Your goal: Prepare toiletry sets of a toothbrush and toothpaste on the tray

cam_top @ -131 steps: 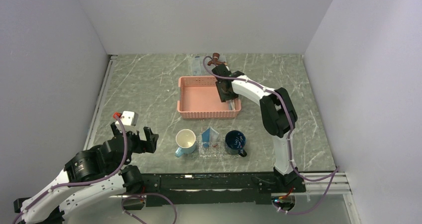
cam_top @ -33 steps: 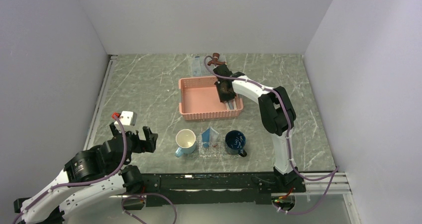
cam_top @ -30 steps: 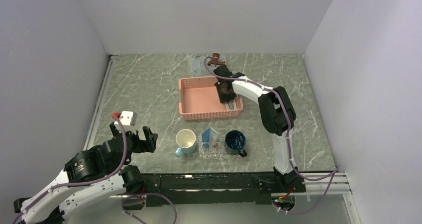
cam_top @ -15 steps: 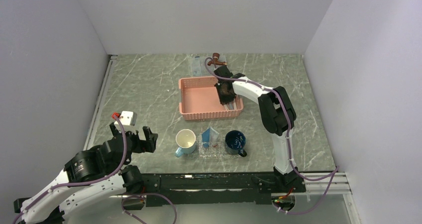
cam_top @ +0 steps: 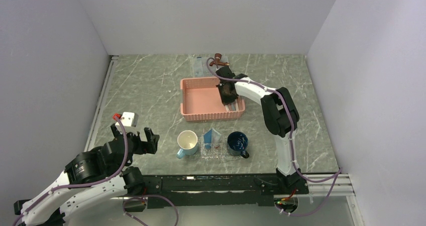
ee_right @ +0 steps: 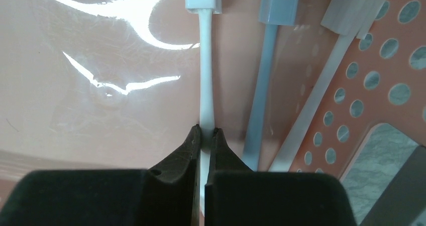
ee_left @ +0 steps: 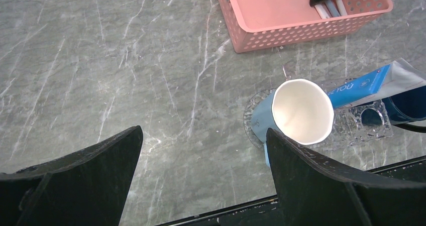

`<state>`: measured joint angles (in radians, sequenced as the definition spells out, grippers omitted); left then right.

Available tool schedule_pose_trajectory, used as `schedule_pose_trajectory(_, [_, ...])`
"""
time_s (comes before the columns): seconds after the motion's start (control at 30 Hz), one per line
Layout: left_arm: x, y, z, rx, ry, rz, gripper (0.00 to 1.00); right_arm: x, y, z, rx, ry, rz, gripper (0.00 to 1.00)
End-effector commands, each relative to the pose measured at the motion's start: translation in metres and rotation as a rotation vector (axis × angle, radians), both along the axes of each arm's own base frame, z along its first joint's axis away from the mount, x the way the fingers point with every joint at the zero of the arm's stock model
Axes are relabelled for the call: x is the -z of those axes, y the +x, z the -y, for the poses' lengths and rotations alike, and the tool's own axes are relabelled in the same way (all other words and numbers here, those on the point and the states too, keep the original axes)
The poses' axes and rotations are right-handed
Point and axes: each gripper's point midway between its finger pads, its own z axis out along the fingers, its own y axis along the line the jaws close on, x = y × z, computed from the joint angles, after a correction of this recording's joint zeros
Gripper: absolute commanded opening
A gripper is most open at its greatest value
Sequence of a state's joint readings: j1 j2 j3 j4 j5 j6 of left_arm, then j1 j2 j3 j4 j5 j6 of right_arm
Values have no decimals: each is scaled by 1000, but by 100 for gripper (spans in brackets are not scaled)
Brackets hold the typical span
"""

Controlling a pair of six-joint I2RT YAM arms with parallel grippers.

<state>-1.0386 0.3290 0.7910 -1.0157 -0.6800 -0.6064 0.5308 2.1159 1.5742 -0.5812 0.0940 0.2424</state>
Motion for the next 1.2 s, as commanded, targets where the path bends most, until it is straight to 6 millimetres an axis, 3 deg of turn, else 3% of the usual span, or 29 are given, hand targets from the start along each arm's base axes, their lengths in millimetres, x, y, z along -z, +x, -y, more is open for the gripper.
schedule_pose_trajectory(0.0, [-9,1,-2,-14,-27,22,99,-47,14,-9,-6,73,115,0])
schedule_pose_trajectory(0.37, [-10,2,-1,-13,-29,23,99,-118,18,-17,-49,192,330,0])
schedule_pose_trajectory(0.57, [-19,3,6,9,-61,41,99,-186,12,-23,-70,305,502,0])
schedule_pose_trajectory(0.73, [-35,4,16,48,-107,70,99,-240,-9,-29,-99,412,613,0])
schedule_pose_trajectory(0.97, [-72,2,49,164,-196,91,99,-310,-51,-43,-163,595,701,0])
schedule_pose_trajectory(1.17, [-105,0,82,269,-286,110,99,-351,-99,-72,-225,754,729,0])
